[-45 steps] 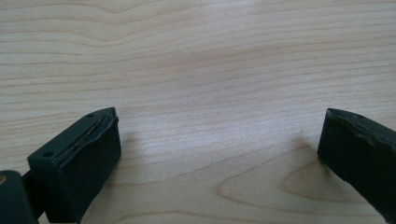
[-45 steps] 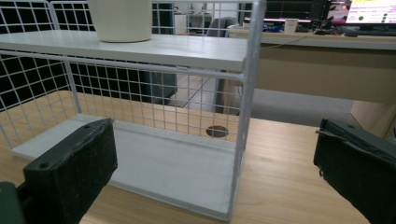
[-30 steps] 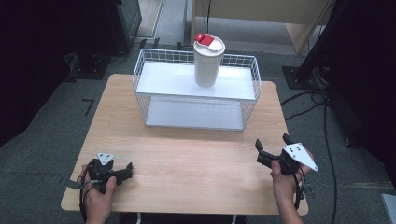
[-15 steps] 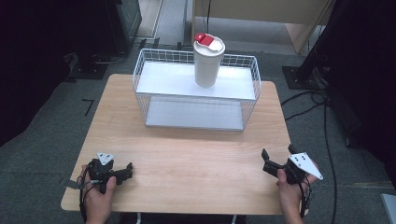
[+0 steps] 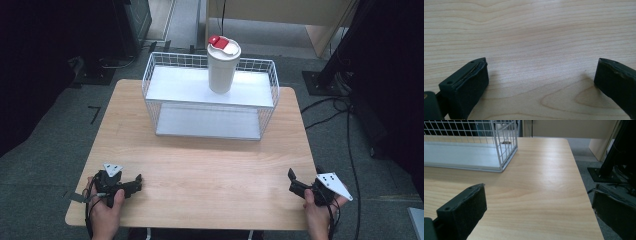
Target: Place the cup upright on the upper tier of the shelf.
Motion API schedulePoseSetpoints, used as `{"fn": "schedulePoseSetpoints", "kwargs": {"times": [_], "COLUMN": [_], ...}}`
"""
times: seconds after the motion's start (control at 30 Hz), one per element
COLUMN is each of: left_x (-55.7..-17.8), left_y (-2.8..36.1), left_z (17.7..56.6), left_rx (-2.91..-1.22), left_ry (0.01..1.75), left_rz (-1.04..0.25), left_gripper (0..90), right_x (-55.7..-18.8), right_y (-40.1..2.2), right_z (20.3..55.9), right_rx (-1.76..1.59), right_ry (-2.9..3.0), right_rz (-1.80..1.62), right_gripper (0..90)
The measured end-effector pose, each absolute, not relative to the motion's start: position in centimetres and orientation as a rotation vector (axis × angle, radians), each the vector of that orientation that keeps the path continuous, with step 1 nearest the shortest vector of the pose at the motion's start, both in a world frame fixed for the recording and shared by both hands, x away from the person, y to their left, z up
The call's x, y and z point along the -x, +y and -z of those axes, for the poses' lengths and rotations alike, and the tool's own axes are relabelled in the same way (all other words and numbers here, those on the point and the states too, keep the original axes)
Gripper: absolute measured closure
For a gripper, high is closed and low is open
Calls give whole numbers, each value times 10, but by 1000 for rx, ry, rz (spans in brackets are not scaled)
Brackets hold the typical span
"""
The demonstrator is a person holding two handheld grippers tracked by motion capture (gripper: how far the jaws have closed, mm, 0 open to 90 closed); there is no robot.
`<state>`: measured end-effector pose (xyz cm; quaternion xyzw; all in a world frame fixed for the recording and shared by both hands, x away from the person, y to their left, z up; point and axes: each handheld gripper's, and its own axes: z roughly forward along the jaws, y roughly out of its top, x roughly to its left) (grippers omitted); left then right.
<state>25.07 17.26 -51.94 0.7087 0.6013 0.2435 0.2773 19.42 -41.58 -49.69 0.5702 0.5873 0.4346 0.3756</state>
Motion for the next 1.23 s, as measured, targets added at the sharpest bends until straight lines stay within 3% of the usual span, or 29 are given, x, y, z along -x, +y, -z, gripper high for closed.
{"fn": "schedulePoseSetpoints", "kwargs": {"times": [0.5,1.23], "left_x": [-251,-251], "left_y": [173,173], "left_z": [519,519], "left_rx": [-1903,-1902], "left_ry": [1614,1615], "left_rz": [-654,-654], "left_gripper": [0,0], "right_x": [-185,-193], "right_y": [-437,-413], "right_z": [519,526], "right_rx": [-1600,-1565], "right_ry": [1537,1875], "right_rz": [-1030,-757], "right_gripper": [0,0]}}
